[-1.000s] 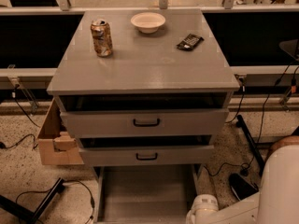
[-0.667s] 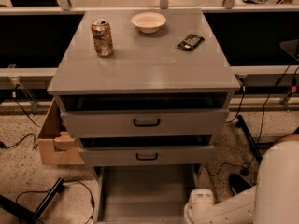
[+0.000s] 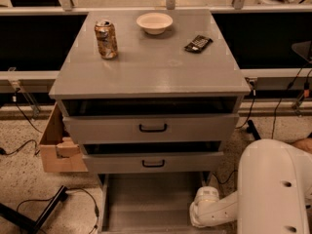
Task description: Open bottom drawer
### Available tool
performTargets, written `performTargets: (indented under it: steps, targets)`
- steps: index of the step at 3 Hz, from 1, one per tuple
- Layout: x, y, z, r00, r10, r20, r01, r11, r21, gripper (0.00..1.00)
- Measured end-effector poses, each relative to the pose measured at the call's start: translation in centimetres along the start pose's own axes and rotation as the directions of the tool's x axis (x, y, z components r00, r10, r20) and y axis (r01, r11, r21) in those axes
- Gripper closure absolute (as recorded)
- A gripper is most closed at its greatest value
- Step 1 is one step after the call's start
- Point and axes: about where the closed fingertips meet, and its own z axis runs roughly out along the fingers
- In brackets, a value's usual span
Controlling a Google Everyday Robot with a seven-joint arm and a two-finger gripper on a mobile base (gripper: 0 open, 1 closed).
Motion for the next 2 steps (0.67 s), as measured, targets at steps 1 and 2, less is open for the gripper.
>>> performTargets:
  steps: [1, 2]
  targets:
    - [0.5, -0.9, 2.7, 1.0, 0.013, 0.023, -0.012, 0.9995, -0.028, 1.0]
    - [1.1, -0.5, 5.4, 0.997, 0.058, 0.046, -0.054, 0.9953, -0.081, 1.0]
